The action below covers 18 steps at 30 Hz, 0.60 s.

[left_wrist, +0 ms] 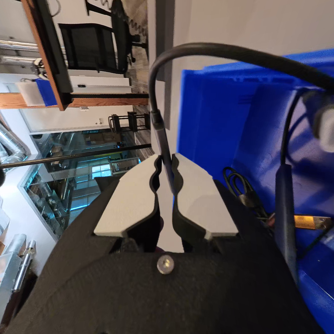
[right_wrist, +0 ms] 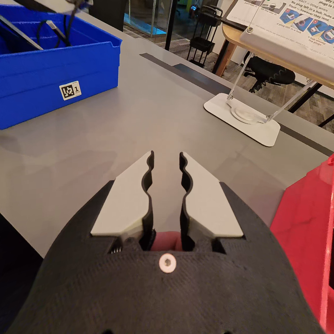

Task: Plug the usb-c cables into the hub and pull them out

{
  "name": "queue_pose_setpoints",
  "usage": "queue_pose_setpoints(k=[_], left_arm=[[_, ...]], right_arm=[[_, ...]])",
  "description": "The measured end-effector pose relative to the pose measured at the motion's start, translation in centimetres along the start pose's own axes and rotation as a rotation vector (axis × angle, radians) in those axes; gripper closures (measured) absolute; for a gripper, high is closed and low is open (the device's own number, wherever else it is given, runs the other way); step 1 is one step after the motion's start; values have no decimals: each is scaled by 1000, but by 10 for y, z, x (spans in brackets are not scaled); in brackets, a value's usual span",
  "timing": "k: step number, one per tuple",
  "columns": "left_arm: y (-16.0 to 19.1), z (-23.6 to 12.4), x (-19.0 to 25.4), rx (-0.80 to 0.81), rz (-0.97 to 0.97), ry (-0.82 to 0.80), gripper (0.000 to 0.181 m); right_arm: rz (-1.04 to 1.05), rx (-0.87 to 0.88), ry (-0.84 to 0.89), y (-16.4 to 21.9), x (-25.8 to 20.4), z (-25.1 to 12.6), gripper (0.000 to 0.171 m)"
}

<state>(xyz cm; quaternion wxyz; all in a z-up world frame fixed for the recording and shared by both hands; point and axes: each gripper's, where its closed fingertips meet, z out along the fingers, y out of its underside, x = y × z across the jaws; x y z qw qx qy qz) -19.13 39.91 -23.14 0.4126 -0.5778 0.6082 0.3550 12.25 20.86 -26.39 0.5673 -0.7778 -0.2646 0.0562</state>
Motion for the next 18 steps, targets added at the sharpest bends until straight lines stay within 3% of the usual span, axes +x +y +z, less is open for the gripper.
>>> queue_pose_setpoints(k=[8, 18], left_arm=[[7, -30, -52, 80, -183, -71, 171], [25, -61, -105, 270, -681, -79, 172]], right_arm=[[-8, 4, 4, -2, 2, -2, 146], [-3, 5, 6, -1, 4, -3, 146]])
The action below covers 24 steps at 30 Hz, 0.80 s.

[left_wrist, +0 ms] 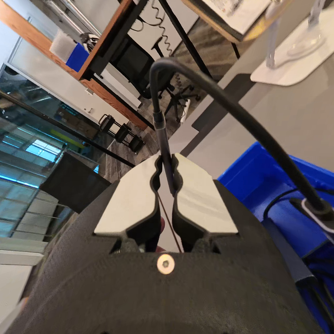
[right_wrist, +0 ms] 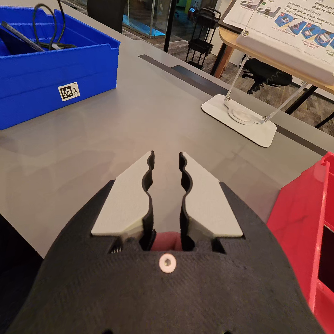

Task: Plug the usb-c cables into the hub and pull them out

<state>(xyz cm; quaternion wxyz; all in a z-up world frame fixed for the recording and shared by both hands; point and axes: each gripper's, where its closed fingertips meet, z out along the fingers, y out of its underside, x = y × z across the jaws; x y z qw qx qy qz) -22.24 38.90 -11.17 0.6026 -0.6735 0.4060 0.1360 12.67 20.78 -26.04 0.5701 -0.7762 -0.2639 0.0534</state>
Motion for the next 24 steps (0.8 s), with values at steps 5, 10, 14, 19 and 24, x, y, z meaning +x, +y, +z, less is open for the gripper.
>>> queue_pose_setpoints(k=[5, 10, 14, 19, 24], left_arm=[[-22, -13, -28, 89, -118, -31, 172], [-49, -21, -42, 148, -103, -66, 172], [-63, -23, -53, 186, -120, -92, 172], [-78, -28, -71, 232, -112, -183, 172], [-100, -31, -84, 289, -122, -223, 173]], right_arm=[[-8, -4, -1, 1, -1, 0, 147], [-7, -3, -4, 0, -2, 1, 147], [-9, -1, -5, 0, -2, 0, 147], [-7, 2, -3, 0, 0, -1, 147], [-5, 5, -2, -1, 0, -1, 147]])
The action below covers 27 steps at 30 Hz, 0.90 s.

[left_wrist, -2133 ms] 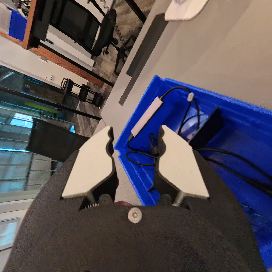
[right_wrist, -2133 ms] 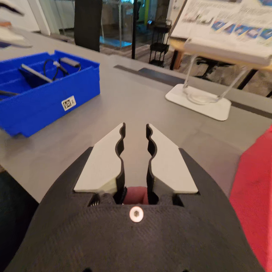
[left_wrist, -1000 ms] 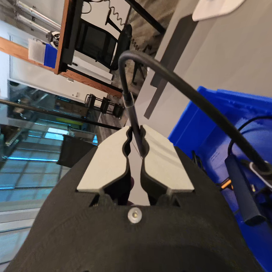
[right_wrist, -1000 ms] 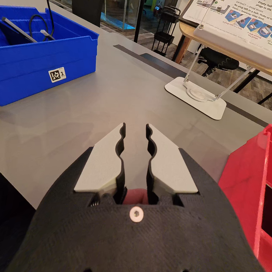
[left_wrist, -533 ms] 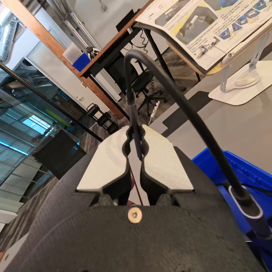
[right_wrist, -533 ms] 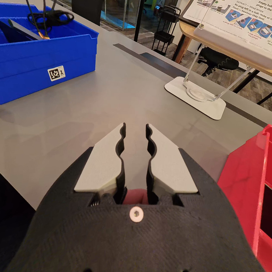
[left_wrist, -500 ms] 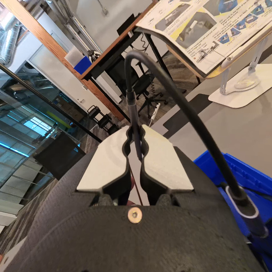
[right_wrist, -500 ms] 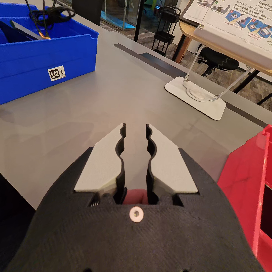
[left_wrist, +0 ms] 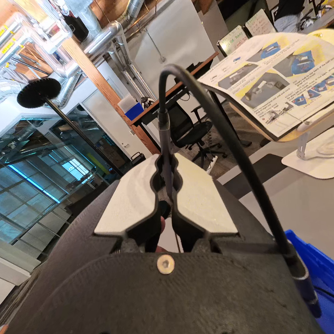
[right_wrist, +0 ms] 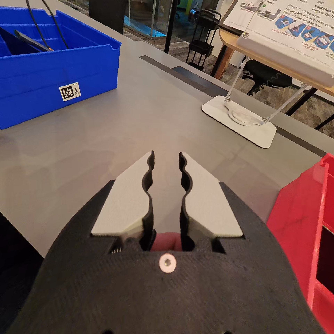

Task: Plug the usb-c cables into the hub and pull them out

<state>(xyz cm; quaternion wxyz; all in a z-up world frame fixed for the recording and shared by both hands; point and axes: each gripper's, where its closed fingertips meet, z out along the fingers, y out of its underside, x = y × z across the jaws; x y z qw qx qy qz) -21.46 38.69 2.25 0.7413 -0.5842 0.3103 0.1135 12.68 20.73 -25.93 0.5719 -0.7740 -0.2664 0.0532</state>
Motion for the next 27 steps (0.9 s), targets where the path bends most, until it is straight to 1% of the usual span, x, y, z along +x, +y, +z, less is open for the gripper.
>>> queue_pose_setpoints(k=[3, 6, 9, 13, 18, 22, 27], left_arm=[[-22, 0, 3, 52, -43, 18, 173], [-48, -2, 19, 111, -88, 65, 173], [-70, -4, 47, 143, -125, 130, 172], [-91, -4, 102, 162, -183, 290, 173], [-104, 0, 166, 145, -235, 433, 172], [-112, 0, 211, 135, -310, 512, 172], [-111, -6, 269, 94, -389, 607, 172]], right_arm=[[4, 19, -4, -3, 0, -1, 145], [18, 24, -17, -4, -1, -1, 143], [22, 27, -22, -4, -1, -1, 141], [25, 37, -24, -6, -1, -2, 139], [40, 55, -15, -9, 4, -4, 134], [53, 54, -10, -8, 7, -4, 128], [79, 57, 0, -8, 12, -5, 122]])
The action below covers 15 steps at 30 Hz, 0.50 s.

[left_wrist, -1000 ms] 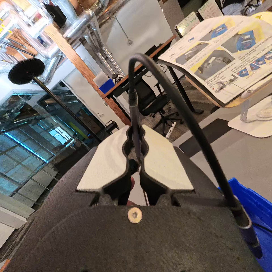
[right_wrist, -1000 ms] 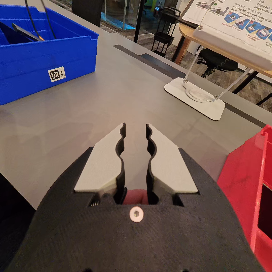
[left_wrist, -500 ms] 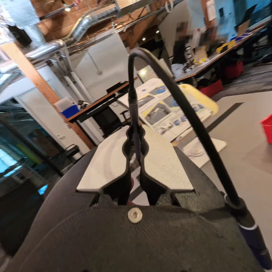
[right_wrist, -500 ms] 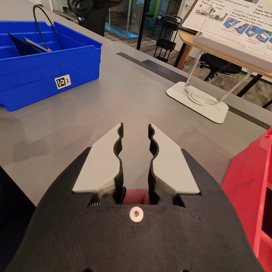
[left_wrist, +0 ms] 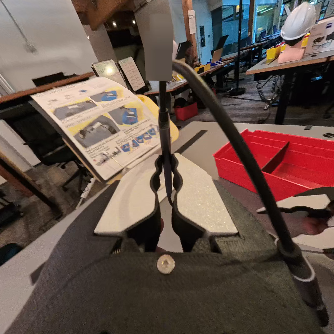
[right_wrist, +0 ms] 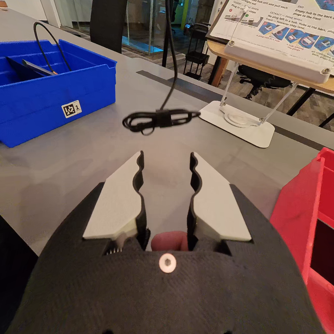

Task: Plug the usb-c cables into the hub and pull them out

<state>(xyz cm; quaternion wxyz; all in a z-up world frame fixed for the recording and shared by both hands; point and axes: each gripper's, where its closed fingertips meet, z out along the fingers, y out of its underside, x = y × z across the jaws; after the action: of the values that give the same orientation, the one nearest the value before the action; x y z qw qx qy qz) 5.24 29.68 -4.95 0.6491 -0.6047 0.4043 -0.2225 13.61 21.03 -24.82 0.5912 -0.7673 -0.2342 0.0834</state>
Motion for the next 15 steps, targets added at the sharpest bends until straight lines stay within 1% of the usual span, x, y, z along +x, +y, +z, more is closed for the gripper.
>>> queue_pose_setpoints(k=[6, 12, 15], left_arm=[[35, 16, 41, -44, -142, 60, 172], [60, 16, 66, -31, -337, 87, 172], [69, 14, 79, -34, -390, 106, 173]], right_arm=[[27, 15, 6, -1, 5, -1, 122], [34, 64, 16, -9, 9, 2, 122], [22, 89, 28, -18, 10, 10, 115]])
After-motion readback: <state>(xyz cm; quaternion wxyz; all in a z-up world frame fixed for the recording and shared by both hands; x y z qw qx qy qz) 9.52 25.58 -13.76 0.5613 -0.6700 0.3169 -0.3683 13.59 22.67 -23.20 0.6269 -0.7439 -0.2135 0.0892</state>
